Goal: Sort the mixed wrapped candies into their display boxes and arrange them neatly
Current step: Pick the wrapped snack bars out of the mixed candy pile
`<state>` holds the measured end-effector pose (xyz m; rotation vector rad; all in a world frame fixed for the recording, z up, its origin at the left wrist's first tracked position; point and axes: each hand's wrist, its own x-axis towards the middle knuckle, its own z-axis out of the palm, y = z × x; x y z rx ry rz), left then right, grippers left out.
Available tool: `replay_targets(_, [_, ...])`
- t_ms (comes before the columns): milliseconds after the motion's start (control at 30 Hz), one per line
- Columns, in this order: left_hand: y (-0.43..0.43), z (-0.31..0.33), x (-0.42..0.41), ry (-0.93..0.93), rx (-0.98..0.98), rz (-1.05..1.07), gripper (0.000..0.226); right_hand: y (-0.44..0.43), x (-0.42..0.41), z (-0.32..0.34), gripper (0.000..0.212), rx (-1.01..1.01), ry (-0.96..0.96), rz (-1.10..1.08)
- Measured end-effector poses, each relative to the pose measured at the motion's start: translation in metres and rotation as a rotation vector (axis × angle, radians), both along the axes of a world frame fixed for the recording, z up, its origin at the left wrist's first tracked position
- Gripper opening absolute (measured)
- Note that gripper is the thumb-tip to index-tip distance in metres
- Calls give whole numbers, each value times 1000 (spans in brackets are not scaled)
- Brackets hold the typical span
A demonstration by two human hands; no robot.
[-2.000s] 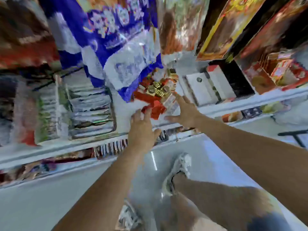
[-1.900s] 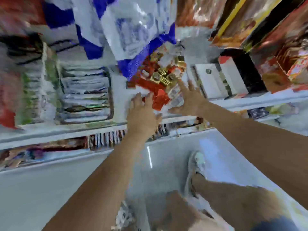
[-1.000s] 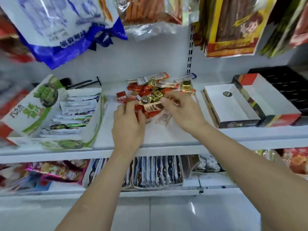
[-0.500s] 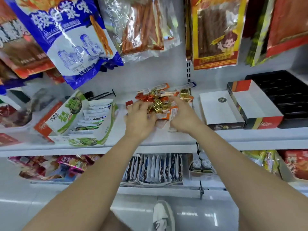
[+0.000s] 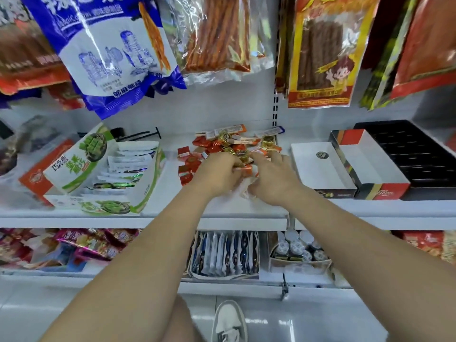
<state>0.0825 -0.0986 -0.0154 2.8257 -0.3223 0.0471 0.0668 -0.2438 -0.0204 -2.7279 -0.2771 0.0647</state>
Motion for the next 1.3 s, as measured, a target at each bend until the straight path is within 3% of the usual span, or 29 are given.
replay_targets(133, [-4,4,7,-40,-87,63,20,-9,-2,-1,55,62,35,43])
replay_targets(233, [-11,5,11,1,-105,103,19,-10,-3,-4,55,129,91,59])
replay_targets(433, [-13,10,15,92,112,141,23,-17,-6,-3,85,136,165,153])
replay_targets(633, [-19,11,10,66,310,127,21,-20,-6,2,84,120,172,150])
replay_targets(833, [-9,10,8,208,152,131,24,-10,1,-2,80,-19,180,125])
replay_targets(1000, [-6,7,4,240,35,145,13,-10,11,6,54,-85,171,144])
replay_targets(1067, [-6,8,1,226,-8,144,20,-14,15,7,46,-62,175,143])
replay_targets(1167, [-5,12,-2,175,-158,117,27,-24,23,11,28,212,230,85])
replay_targets(1300, [-5,20,-3,151,-530,108,22,-32,23,22,31,918,472,-42])
